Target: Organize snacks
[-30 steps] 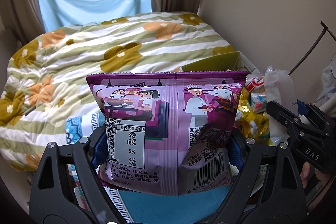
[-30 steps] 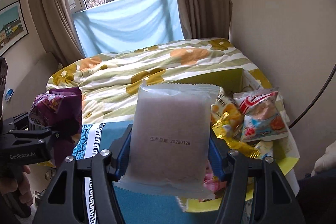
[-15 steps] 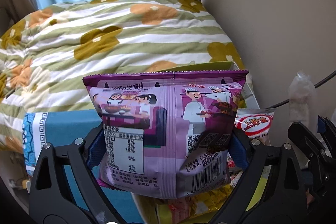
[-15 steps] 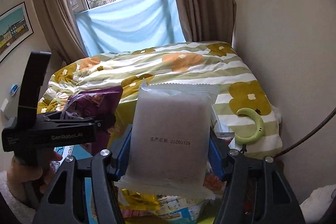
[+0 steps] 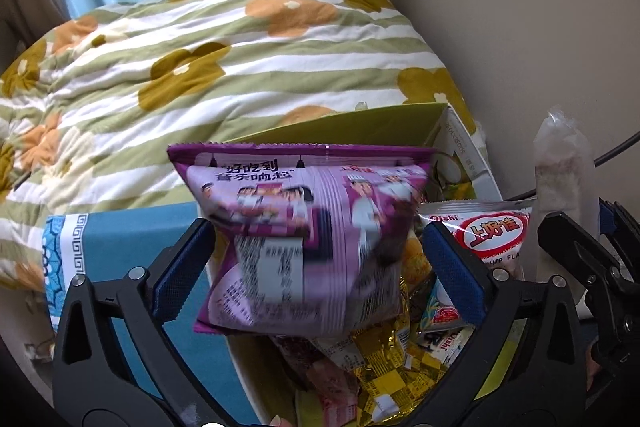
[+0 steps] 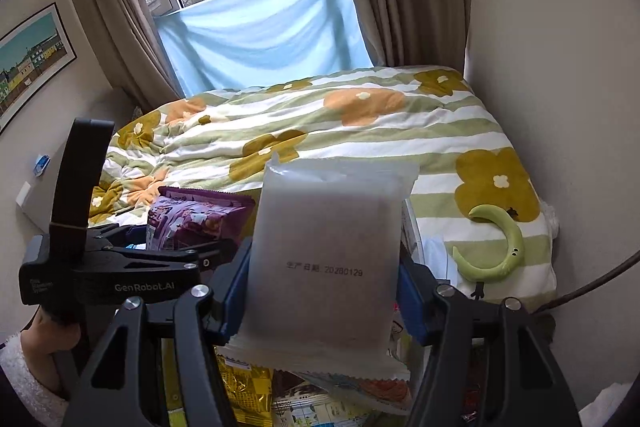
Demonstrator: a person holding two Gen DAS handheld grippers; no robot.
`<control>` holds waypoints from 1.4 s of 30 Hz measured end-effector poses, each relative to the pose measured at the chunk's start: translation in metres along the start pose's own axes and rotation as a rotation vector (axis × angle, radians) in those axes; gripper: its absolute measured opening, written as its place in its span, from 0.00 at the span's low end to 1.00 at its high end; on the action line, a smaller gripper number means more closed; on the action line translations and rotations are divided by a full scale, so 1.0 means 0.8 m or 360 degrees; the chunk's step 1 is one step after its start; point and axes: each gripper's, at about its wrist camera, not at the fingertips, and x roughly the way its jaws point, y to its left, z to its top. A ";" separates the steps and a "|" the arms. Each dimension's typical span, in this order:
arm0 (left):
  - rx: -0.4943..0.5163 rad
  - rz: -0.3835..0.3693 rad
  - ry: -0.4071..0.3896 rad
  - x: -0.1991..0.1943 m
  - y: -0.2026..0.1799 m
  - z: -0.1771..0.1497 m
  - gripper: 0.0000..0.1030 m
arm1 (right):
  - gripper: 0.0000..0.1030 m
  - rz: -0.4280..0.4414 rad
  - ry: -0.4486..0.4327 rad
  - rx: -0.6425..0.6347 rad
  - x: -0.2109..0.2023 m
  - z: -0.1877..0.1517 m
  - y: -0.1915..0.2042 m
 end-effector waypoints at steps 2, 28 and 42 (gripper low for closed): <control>0.0022 -0.0014 -0.0013 -0.005 -0.004 -0.001 0.99 | 0.57 0.0003 -0.0005 -0.0002 -0.002 0.001 0.001; -0.0323 0.0135 -0.0118 -0.077 0.078 -0.105 0.99 | 0.70 0.0131 0.0146 0.0015 0.080 0.051 -0.001; -0.0231 0.0252 -0.0332 -0.166 0.077 -0.156 0.99 | 0.72 0.0015 0.0011 -0.0034 -0.013 0.002 0.032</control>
